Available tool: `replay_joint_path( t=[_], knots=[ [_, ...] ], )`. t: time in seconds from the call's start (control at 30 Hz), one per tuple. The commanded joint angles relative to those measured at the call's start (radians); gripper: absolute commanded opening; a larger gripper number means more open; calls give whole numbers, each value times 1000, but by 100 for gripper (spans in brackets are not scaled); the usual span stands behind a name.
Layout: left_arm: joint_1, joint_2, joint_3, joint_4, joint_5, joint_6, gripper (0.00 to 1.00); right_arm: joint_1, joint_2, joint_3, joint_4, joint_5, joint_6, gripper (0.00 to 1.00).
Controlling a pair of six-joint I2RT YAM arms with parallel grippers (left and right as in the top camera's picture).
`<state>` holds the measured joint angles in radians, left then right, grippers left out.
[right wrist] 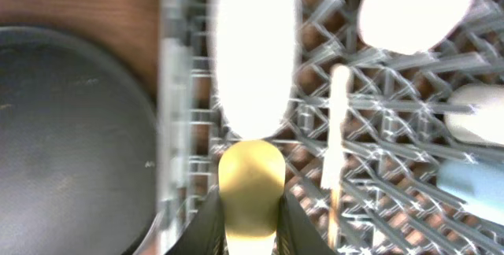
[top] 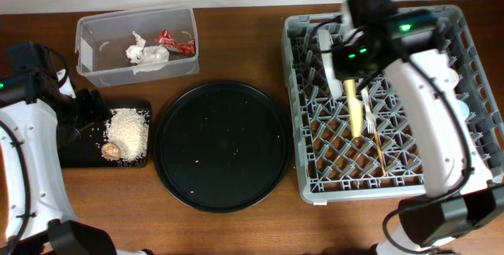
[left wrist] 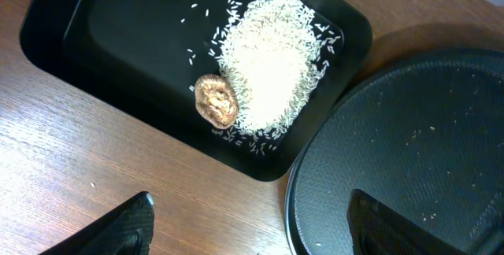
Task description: Sort waste into correct bins and load items into the dishwasher rack
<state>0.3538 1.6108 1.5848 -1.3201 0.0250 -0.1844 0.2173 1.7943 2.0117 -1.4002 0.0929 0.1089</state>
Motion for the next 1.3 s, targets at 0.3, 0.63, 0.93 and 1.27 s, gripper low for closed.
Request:
replay_joint_path(
  t=[0.3,0.63,0.93,1.27],
  knots=[
    [-5,-5,0,-2,-6,-9,78,-264,31,-581,388,-89,-359,16],
    [-7,-5,0,-3,6,-9,78,-264,-98,-348,260,-147,-310,98],
    [-325,-5,0,-5,99,216,87,-320,-134,-174,44,-338,-178,98],
    [-325,-806,-639,271,72,176,99,-402,-995,-1013,411,-344,-201,98]
  ],
)
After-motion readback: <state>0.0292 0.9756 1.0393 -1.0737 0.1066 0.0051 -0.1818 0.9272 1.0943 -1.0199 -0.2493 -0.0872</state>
